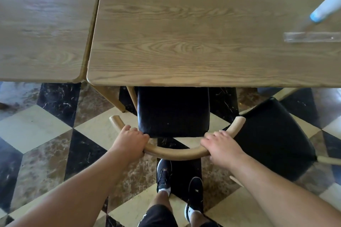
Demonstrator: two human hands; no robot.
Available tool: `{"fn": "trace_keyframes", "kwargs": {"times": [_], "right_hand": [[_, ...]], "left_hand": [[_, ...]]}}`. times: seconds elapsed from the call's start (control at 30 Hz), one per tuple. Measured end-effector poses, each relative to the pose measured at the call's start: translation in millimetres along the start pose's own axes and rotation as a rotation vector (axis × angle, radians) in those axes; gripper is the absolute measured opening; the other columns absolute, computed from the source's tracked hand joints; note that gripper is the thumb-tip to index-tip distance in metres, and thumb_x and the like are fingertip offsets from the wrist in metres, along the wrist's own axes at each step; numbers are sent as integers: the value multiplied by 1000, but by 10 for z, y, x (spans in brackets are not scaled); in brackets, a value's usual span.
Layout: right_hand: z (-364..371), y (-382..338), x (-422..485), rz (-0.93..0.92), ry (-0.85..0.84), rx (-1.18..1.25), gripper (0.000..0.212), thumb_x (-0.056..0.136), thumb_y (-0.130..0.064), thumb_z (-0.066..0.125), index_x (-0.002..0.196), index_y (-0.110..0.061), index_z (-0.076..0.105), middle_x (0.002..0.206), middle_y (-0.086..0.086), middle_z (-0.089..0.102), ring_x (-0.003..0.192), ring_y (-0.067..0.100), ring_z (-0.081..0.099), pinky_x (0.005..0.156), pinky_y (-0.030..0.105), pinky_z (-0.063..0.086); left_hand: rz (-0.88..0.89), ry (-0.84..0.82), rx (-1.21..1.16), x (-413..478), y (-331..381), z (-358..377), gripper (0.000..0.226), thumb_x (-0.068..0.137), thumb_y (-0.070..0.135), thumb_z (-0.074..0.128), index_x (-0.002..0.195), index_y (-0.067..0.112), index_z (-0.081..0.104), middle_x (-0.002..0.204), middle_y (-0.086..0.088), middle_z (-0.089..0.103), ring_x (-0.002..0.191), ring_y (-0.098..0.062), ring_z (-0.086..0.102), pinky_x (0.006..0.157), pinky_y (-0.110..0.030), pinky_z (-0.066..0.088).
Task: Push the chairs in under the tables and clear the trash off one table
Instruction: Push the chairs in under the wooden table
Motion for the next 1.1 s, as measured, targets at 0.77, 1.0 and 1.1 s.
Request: {"fn": "trace_keyframes", "kwargs": {"times": [0.77,1.0,1.1], "right_hand": [[-417,215,476,119,72,29,34,100,-38,64,129,-22,54,125,2,63,124,28,56,127,50,21],[-680,524,-104,221,230,535,62,98,-63,59,148,-28,48,146,-6,54,138,19,47,114,44,43],[-628,963,-589,373,301,573,32,103,-48,55,127,-27,60,122,-9,63,117,18,56,92,42,53]], "left_hand": [[31,-24,46,514,-443,-360,30,92,48,63,119,36,62,108,12,69,107,-18,65,104,-41,42],[206,-149,-165,523,182,-869,66,90,60,65,145,30,46,132,4,60,119,-22,61,92,-38,51],[250,-34,-265,601,636,-1350,37,98,57,51,124,32,60,117,10,64,109,-18,63,88,-37,52]]}}
Point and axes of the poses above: each hand's wrist, its own x-axis towards the middle knuckle, its own z-axis out of the palm, y = z × x, the point moved 9 cm from there along x, towards the middle knuckle
